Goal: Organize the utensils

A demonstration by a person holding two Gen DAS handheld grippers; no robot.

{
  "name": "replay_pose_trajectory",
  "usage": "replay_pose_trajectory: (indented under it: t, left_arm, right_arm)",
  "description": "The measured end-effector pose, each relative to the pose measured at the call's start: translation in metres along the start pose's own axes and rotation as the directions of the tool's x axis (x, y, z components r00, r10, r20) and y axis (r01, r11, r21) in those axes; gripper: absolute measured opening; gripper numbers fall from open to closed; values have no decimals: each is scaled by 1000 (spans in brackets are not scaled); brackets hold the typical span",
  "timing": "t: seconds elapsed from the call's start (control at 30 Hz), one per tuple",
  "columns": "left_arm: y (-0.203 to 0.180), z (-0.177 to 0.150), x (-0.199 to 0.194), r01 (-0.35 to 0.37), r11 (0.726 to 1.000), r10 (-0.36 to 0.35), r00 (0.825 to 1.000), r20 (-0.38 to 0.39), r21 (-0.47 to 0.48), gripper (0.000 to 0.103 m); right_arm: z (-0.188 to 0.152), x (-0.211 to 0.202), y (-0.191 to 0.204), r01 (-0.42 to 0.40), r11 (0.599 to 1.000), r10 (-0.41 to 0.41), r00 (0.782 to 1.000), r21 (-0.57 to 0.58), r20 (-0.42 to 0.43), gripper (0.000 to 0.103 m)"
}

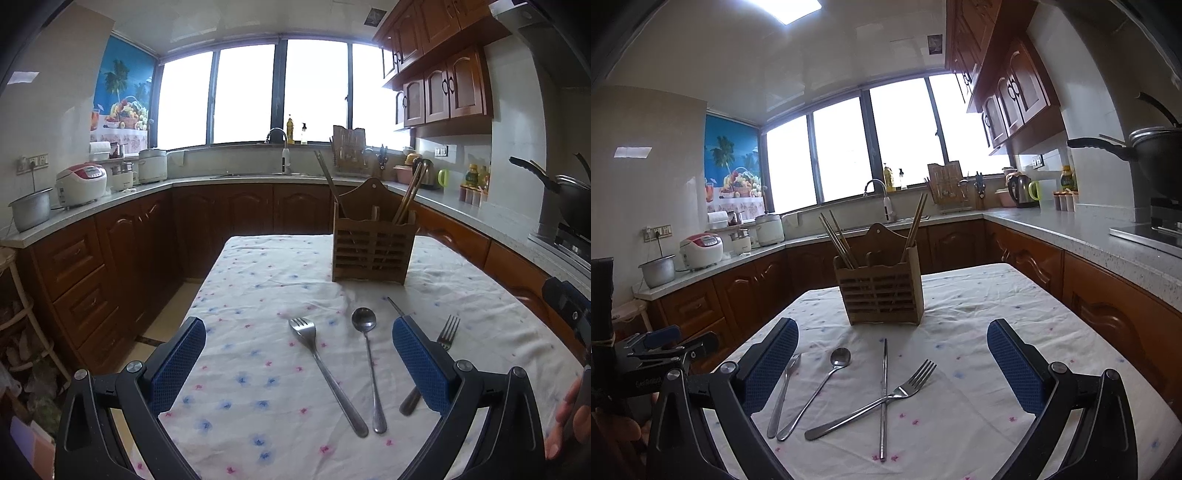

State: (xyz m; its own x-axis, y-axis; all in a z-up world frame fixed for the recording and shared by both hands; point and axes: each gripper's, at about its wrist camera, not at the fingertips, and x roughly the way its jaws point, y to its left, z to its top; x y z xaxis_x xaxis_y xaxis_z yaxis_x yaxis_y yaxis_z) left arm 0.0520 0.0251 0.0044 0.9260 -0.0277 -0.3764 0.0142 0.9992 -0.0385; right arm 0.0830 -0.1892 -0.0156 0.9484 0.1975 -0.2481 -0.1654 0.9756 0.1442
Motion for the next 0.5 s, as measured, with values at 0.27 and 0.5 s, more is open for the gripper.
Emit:
replay_pose_trajectory:
  t: [0.27, 0.5]
  left_arm:
    - [0, -9, -2, -3, 1000, 3, 1000, 6, 7, 102]
    - [3, -12, -1, -3, 1000, 3, 1000, -7, -2, 102]
  right_arm:
    - [-8, -2, 4, -6, 1000, 6, 1000, -15, 0, 103]
    - [-11, -4, 5, -5, 1000, 5, 1000, -11, -4, 103]
